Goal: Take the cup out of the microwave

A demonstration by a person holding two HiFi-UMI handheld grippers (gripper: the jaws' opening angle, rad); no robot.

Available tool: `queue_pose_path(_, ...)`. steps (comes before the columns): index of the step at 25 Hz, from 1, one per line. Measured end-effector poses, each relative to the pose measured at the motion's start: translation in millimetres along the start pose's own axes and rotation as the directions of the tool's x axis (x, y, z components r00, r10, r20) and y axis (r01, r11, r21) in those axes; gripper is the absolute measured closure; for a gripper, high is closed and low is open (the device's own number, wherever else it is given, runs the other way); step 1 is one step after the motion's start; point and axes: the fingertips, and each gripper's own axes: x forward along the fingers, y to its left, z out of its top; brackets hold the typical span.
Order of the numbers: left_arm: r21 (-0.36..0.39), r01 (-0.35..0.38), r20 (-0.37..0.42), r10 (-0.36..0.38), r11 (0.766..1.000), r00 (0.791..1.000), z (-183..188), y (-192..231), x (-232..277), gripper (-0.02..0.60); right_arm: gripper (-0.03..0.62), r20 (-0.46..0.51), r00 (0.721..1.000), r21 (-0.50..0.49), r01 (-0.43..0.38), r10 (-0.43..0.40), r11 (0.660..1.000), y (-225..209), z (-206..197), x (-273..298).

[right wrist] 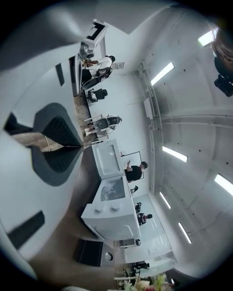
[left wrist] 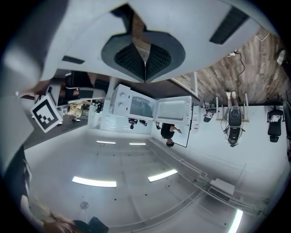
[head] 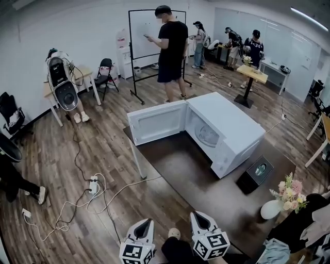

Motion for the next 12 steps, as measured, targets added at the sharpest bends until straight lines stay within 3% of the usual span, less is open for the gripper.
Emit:
queue_pose_path(6,-0.005,-0.024,0.037,0.024,1.000,0.999,36,30,58,0.574,0.602,-0.004,0.999,-0.027,-0.049,0.049,0.998,-16,32,70)
queue_pose_path(12,-0.016,-0.041,0.033,0.041,0.999,0.999,43,49,103,0.574,0.602,-0.015,0.995,-0.048,-0.102,0.101,0.994,-31,41,120)
